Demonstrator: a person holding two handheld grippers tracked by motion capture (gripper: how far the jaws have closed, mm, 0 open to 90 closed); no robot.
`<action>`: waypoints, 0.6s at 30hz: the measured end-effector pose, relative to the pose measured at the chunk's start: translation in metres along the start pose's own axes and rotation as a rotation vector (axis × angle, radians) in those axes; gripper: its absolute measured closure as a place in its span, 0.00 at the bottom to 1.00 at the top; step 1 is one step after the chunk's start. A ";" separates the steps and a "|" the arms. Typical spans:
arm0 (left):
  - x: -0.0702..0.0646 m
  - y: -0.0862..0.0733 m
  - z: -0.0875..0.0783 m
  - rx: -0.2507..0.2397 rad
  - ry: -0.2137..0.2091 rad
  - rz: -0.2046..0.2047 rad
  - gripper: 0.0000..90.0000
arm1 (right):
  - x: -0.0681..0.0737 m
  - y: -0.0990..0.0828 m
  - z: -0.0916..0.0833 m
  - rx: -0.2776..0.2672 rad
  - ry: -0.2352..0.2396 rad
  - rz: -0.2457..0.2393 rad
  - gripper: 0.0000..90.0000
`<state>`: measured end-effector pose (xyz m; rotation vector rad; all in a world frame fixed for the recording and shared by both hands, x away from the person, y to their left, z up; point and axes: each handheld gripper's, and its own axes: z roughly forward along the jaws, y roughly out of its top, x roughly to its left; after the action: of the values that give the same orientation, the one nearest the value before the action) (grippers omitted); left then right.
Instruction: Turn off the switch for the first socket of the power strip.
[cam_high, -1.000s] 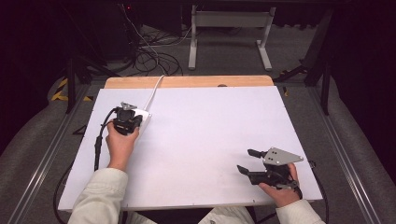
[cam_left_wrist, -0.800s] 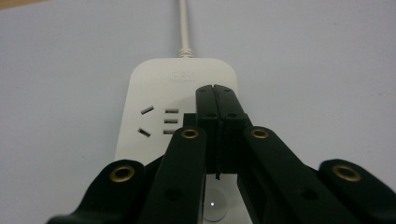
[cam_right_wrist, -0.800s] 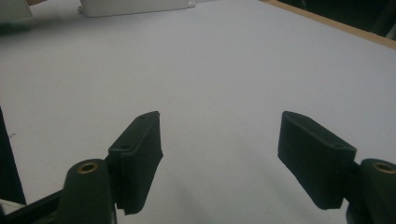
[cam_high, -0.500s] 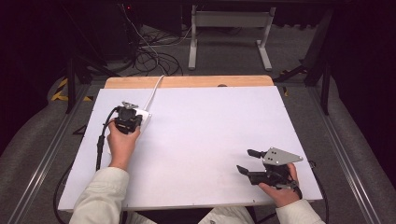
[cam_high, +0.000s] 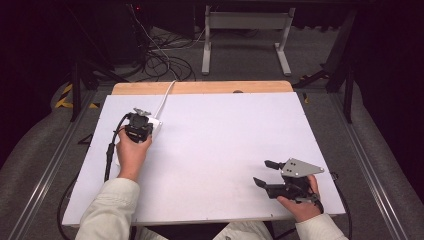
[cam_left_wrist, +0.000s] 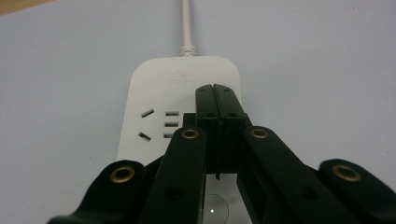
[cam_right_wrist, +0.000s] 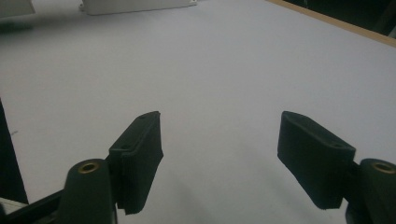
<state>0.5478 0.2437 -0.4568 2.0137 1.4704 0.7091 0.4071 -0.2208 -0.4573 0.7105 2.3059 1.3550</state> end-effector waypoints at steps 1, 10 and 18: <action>0.000 0.000 0.000 0.002 -0.007 -0.009 1.00 | 0.000 0.000 0.000 0.000 0.000 0.000 0.34; -0.002 0.001 0.000 0.015 0.008 0.000 1.00 | 0.001 0.000 0.001 0.005 0.001 -0.001 0.34; -0.003 0.001 0.000 0.014 0.015 -0.001 1.00 | 0.001 0.000 0.000 0.006 0.002 -0.006 0.34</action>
<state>0.5475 0.2407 -0.4562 2.0221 1.4889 0.7165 0.4065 -0.2198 -0.4574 0.7043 2.3125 1.3476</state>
